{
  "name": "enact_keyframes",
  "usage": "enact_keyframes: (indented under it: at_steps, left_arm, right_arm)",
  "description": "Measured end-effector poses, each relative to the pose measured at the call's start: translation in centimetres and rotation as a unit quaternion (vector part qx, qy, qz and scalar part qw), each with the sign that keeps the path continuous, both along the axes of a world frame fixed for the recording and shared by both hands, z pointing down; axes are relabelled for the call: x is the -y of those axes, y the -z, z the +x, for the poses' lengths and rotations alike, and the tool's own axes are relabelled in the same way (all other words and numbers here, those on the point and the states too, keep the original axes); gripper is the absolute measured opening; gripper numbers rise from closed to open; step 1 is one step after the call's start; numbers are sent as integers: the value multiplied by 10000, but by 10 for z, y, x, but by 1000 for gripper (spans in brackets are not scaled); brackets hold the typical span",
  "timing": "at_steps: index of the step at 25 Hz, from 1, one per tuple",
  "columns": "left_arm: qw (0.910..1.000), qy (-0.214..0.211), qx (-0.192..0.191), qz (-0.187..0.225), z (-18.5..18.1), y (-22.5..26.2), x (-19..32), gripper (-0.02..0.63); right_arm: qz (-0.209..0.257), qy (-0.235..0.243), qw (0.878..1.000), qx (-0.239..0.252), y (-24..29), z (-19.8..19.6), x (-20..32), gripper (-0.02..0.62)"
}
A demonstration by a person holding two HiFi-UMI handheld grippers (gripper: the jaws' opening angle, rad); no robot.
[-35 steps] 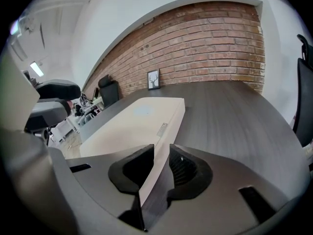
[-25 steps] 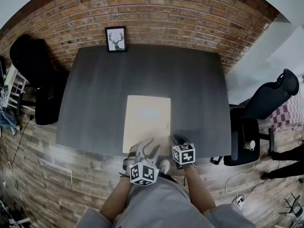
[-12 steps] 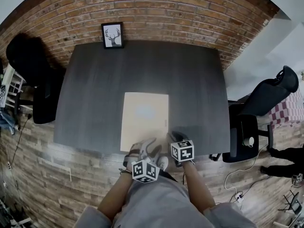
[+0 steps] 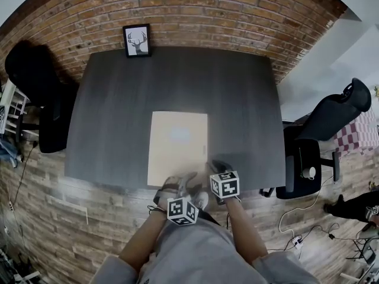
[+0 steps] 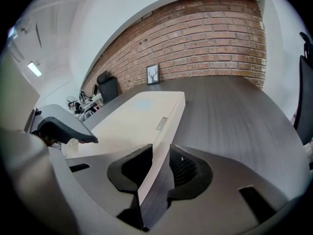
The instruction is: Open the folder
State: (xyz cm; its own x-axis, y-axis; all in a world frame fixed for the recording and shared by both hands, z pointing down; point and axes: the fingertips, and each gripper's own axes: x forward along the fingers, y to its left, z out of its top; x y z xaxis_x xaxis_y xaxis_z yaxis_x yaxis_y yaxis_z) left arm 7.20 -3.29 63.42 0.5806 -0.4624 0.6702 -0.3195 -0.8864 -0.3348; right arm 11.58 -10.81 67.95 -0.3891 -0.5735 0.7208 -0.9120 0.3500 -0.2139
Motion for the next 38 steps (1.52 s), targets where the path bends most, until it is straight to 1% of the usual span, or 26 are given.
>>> enact_keyframes:
  at_steps: [4,15,21,24,27,29,38]
  left_arm:
    - [9996,-210,191,-64,4,-13,-9,219]
    - [9979,-409,423,-285,9,-32,-20,219]
    - [9976,-350,517,-284,7,-37,-19,216]
    - [9968,-367,662,-244,8,-41,-19,204]
    - [9955,-478,805,-164,9,-43,-18,198]
    - [9952,-516,819,-149,8,-42,-18,198]
    - [9959,-409,792,-135,7,-36,-20,179]
  right_arm:
    - [-10,28,10000,-39,0,0,0,91]
    - [4,11,10000,-26,1,0,0,91]
    - [-6,-17,10000,8,1,-1,0,91]
    - [12,-11,10000,4,1,0,0,91]
    - [21,-18,10000,24,0,0,0,91]
    - [26,-20,10000,34,0,0,0,92]
    - [19,-4,10000,73,-1,2,0,92]
